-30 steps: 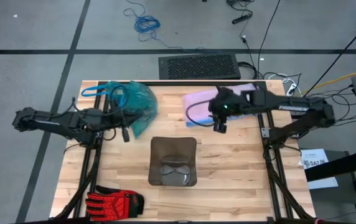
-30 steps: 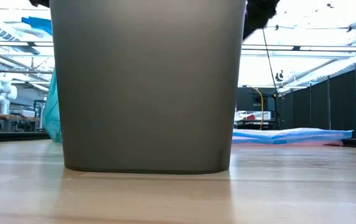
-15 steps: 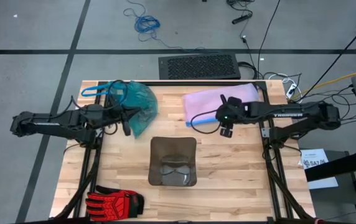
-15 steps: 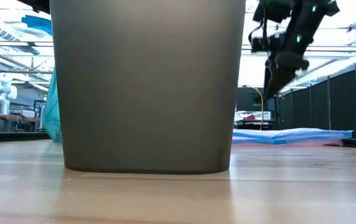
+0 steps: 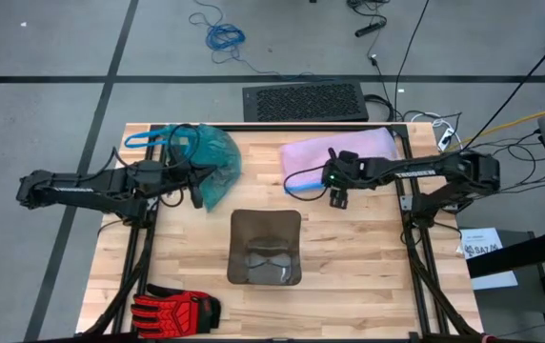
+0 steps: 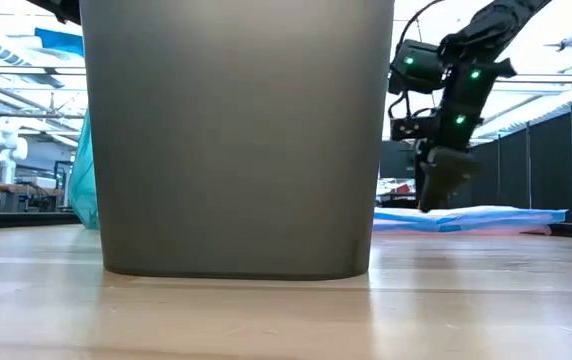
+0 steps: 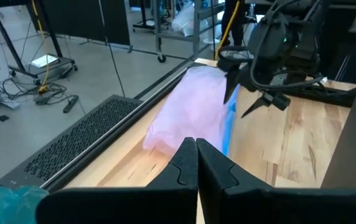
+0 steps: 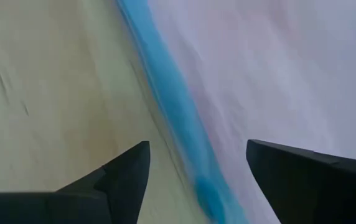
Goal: Place trash/remove bag and relplace
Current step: Insert the trash bag into the trash bin
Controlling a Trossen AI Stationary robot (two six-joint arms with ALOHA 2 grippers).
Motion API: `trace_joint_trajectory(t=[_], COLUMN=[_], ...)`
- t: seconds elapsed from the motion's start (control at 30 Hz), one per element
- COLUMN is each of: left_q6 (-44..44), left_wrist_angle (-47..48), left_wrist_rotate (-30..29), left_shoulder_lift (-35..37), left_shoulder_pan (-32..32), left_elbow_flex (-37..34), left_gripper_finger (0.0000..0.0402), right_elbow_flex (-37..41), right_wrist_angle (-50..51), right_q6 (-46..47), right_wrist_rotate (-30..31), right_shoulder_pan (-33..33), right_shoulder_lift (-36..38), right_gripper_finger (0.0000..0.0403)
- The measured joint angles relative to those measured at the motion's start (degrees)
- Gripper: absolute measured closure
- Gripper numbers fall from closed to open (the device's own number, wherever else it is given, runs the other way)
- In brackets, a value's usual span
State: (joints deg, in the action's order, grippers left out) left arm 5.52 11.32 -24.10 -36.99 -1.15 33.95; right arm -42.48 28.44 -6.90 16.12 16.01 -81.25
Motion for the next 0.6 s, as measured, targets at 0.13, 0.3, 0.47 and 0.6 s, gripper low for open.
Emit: trace_joint_trajectory(t=[0.13, 0.3, 0.47, 0.6], left_q6=[-1.6, -2.0, -3.0, -3.4], left_wrist_angle=[0.2, 0.3, 0.3, -0.1], left_wrist_rotate=[-0.1, -0.1, -0.1, 0.6], left_shoulder_lift=[-0.4, -0.5, -0.5, -0.5], left_shoulder_pan=[0.0, 0.0, 0.0, 0.0], left_elbow_flex=[0.0, 0.0, 0.0, 0.0], left_gripper_finger=[0.0401, 0.0401, 0.0401, 0.0401], right_elbow_flex=[0.0, -0.1, 0.0, -1.4], right_wrist_angle=[-5.8, -9.2, -9.5, -7.0], right_q6=[-3.5, -3.0, -2.8, -2.7], right_wrist_rotate=[-0.7, 0.4, 0.7, 2.1], right_shoulder_pan=[0.7, 2.6, 1.6, 0.0], right_shoulder_lift=[-4.8, -10.1, -9.7, -5.1], right_gripper_finger=[0.0142, 0.0167, 0.0277, 0.0386])
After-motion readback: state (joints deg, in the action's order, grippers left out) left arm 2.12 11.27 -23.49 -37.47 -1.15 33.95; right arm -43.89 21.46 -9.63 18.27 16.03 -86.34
